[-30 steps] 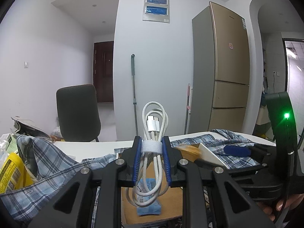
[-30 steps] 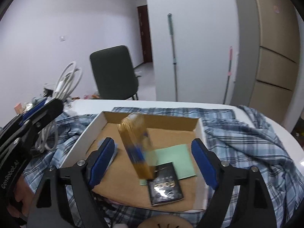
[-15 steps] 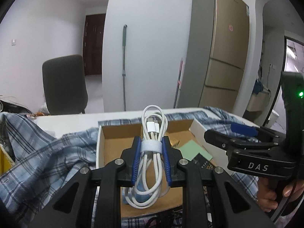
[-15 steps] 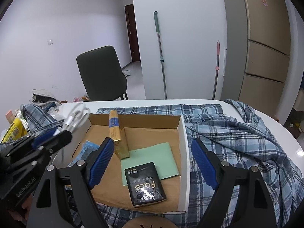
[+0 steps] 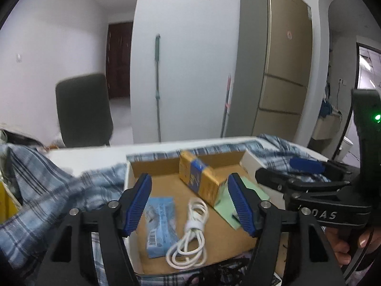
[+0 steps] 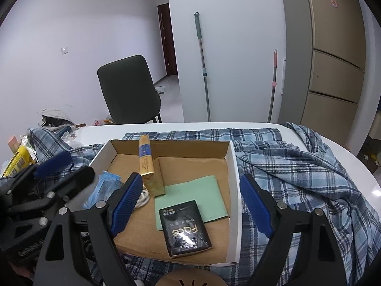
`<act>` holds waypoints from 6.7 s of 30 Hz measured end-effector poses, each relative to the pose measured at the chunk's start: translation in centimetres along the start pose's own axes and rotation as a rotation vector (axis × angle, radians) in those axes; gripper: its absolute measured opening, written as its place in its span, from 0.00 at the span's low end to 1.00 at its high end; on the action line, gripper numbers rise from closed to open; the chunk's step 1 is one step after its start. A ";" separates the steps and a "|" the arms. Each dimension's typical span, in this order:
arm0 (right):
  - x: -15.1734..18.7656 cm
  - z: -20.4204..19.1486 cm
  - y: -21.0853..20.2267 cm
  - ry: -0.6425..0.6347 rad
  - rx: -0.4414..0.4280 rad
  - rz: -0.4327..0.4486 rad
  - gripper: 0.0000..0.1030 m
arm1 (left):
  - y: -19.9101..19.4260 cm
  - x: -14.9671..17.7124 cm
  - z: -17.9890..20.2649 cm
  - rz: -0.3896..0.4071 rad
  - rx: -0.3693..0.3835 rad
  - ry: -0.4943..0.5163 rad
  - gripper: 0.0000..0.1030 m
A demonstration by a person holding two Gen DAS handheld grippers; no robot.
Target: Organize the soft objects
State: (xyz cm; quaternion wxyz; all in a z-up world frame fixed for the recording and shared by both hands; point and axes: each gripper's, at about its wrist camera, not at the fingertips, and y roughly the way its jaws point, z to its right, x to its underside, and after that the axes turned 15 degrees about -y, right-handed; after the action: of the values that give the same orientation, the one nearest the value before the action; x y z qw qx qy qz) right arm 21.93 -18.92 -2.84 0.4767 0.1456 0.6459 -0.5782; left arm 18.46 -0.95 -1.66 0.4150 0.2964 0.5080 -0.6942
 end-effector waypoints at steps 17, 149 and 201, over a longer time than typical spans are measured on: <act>-2.8 -0.2 -8.9 -0.046 0.056 0.161 0.80 | -10.8 -3.8 3.5 0.269 0.052 0.046 0.66; 7.0 2.1 -5.5 -0.048 0.048 -0.188 0.75 | -4.4 6.8 4.0 -0.424 0.209 0.097 0.83; 5.6 -2.5 -12.0 -0.205 0.039 0.237 0.75 | -13.4 2.4 3.0 0.231 0.136 0.039 0.24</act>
State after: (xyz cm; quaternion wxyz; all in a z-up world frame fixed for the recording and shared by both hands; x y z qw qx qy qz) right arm 9.14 -22.15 -0.25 0.6024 0.1702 0.5607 -0.5420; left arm 5.62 -2.59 3.38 0.4610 0.3939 0.4304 -0.6687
